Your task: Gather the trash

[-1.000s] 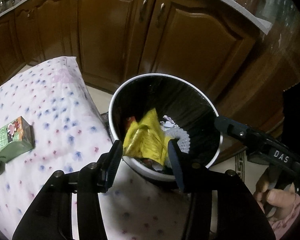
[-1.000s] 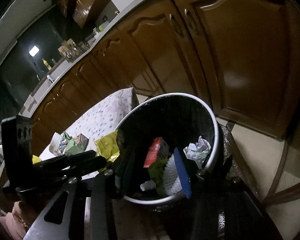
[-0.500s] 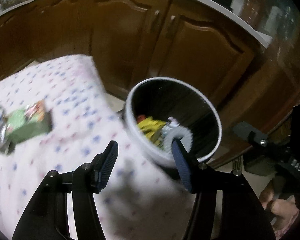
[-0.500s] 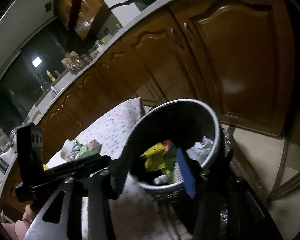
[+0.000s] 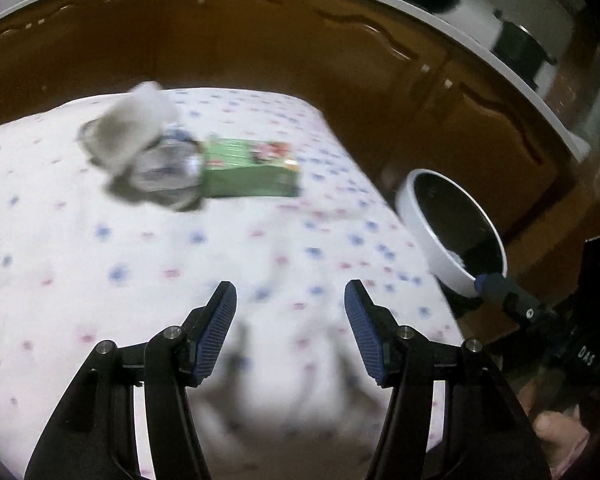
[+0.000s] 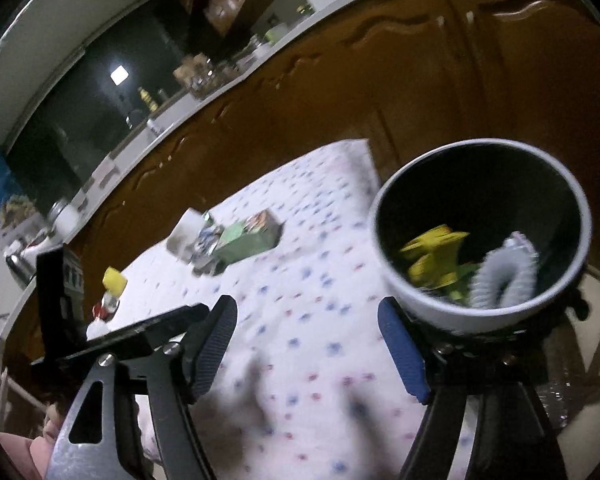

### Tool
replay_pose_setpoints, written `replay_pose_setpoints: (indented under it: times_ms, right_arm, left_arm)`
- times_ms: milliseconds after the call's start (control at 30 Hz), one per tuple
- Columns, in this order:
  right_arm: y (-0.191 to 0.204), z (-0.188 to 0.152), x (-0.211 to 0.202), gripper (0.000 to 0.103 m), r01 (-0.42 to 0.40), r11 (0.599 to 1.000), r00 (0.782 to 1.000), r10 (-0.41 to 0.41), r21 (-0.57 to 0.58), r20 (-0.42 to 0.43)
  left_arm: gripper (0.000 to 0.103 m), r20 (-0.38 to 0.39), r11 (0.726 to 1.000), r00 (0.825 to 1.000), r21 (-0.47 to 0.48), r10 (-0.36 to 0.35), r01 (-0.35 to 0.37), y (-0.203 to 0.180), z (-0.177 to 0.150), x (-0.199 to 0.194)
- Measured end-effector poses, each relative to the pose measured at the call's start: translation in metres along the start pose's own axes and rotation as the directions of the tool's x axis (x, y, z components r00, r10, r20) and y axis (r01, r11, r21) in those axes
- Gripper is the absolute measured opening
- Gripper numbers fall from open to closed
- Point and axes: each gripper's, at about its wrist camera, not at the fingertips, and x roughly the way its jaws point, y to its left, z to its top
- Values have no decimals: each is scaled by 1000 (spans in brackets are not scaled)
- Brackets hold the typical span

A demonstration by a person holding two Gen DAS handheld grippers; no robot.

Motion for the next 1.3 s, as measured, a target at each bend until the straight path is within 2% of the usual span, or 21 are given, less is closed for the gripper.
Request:
replay_pose_setpoints:
  times_ms: [267, 400, 767, 967, 1033, 1200, 1300]
  right_arm:
    - [35, 5, 44, 76, -38, 994, 996, 29, -103, -89]
    - [49, 13, 64, 77, -40, 980, 991, 15, -193, -132]
    - [69, 40, 107, 87, -42, 928, 986, -22, -371, -166]
    - [83, 58, 145, 88, -65, 865, 982, -32, -497, -185]
    - [89, 65, 161, 88, -68, 833, 979, -52, -550, -199]
    - [105, 69, 196, 88, -91, 726, 959, -120, -682, -256]
    - [108, 69, 211, 88, -110, 688, 945, -152, -717, -290]
  left_arm:
    - [57, 21, 995, 998, -80, 67, -65, 62, 7, -11]
    - [57, 30, 991, 995, -103, 90, -86, 80, 14, -13]
    - [57, 35, 983, 993, -146, 117, -110, 114, 45, -3]
    - [58, 34, 979, 992, -171, 121, -114, 129, 65, 6]
    - [62, 35, 981, 993, -164, 111, -104, 132, 74, 11]
    - [63, 22, 985, 993, -132, 116, -112, 135, 89, 25]
    - [63, 8, 984, 993, -130, 121, -119, 138, 95, 36]
